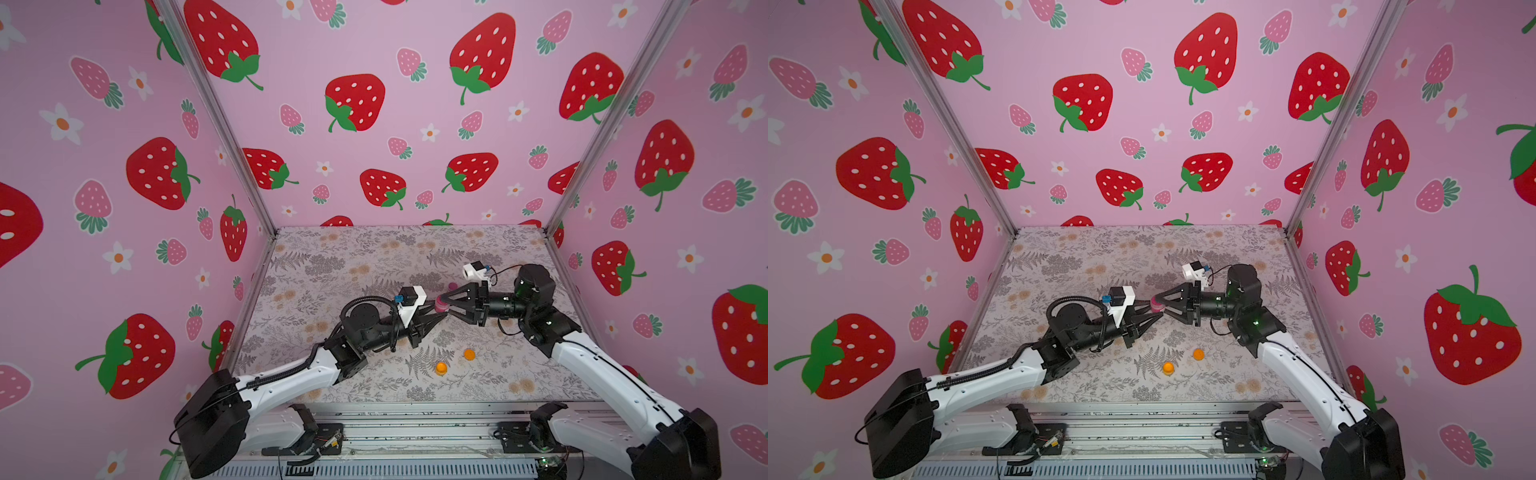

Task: Close the paint jar lid
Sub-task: Screw the lid onto the paint jar.

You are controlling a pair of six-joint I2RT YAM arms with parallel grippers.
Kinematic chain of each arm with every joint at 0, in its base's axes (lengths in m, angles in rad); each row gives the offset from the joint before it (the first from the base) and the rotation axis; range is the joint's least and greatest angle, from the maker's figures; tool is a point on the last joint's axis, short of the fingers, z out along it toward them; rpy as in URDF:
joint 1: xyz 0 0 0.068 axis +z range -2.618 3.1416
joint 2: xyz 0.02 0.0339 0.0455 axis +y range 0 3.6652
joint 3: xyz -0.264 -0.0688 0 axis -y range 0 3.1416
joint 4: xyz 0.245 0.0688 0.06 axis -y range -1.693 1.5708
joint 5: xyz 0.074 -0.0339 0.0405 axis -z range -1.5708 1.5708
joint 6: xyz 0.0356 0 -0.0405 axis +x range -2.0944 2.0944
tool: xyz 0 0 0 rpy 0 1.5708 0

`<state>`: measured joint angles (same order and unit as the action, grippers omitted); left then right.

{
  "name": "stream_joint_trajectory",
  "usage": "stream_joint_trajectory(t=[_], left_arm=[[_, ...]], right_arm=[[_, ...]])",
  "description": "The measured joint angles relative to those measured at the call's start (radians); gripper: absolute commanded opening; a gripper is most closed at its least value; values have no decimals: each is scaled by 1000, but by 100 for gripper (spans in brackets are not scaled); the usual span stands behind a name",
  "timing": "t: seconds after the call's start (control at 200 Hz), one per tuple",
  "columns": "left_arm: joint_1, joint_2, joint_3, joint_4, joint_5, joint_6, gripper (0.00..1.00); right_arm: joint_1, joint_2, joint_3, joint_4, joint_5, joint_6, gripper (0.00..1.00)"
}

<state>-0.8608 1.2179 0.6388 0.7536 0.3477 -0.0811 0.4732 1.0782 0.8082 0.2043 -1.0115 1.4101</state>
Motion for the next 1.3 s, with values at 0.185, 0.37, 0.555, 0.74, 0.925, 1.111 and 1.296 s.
stream_joint_trajectory(t=[0.185,0.37,0.555,0.74,0.925,1.111,1.296], left_arm=[[0,-5,2,-46,2,0,23],[11,-53,2,-90,6,0,23],[29,-96,1,-130,30,-2,23],[53,-109,-6,-135,56,-14,23],[61,-109,-6,-143,74,-22,24],[64,-110,-6,-155,84,-25,24],[65,-109,-6,-156,92,-29,24]], right_arm=[[10,1,55,-140,1,-111,83],[-27,1,204,-417,13,-349,90],[-55,60,434,-811,96,-740,88],[-55,119,558,-1027,203,-1125,87],[-55,104,565,-1033,195,-1337,86],[-35,93,569,-1011,148,-1456,83],[27,108,569,-983,152,-1511,81]])
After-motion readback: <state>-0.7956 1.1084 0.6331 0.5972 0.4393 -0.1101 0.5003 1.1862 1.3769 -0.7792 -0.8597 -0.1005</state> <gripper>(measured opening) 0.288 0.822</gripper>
